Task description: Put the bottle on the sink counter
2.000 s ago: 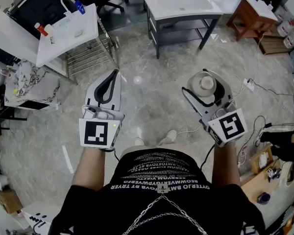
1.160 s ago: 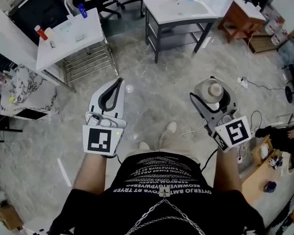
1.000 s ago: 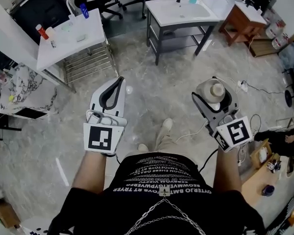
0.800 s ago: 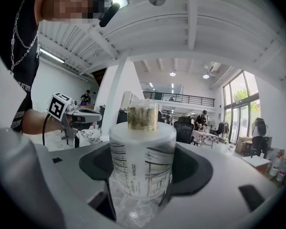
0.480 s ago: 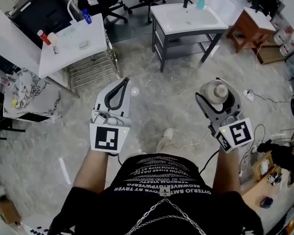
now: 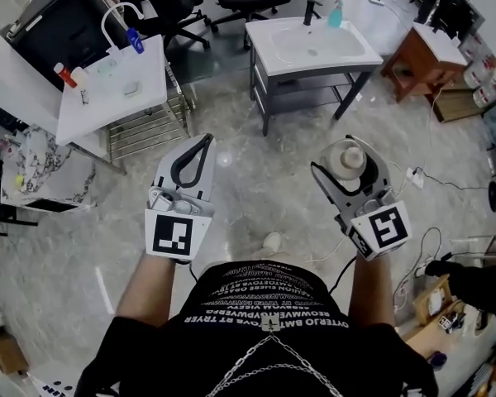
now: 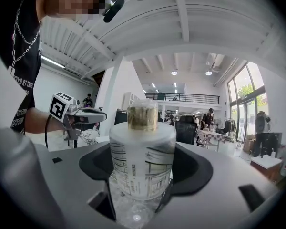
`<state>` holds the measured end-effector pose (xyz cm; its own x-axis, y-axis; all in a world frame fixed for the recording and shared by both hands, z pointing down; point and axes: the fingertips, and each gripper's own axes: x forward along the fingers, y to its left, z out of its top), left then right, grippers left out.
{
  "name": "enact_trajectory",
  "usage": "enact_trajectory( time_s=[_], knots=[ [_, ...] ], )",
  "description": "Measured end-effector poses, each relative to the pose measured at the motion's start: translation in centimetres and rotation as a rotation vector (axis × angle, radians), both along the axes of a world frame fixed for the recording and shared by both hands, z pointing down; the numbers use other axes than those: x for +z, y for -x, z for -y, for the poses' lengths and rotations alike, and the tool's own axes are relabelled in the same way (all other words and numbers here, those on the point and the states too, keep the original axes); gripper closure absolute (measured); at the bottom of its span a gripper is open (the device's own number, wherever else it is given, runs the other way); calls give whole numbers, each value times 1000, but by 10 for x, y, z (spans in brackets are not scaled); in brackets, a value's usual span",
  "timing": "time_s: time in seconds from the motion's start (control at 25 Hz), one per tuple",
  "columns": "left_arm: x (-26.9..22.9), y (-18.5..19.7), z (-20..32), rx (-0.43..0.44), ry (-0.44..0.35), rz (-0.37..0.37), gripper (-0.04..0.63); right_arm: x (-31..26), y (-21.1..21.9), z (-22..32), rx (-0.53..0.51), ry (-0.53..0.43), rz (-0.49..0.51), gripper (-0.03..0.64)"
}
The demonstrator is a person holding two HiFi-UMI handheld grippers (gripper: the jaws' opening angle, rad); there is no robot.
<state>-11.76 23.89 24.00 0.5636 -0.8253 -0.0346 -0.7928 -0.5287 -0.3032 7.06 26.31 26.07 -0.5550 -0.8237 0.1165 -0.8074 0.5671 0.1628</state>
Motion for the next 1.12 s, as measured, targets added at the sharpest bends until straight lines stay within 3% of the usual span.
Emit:
enact_trajectory(
  time_s=[0.4, 0.68, 1.12],
  knots=[
    [2, -44, 50, -70, -1, -11, 589, 4, -44, 59, -69, 8, -12, 284],
    [22, -41, 86, -121, 59, -25, 589, 14, -50, 98, -92, 33, -12, 285],
    [36, -55, 156, -63, 61, -13, 591, 25, -53, 162, -68, 45, -4, 284]
  ],
)
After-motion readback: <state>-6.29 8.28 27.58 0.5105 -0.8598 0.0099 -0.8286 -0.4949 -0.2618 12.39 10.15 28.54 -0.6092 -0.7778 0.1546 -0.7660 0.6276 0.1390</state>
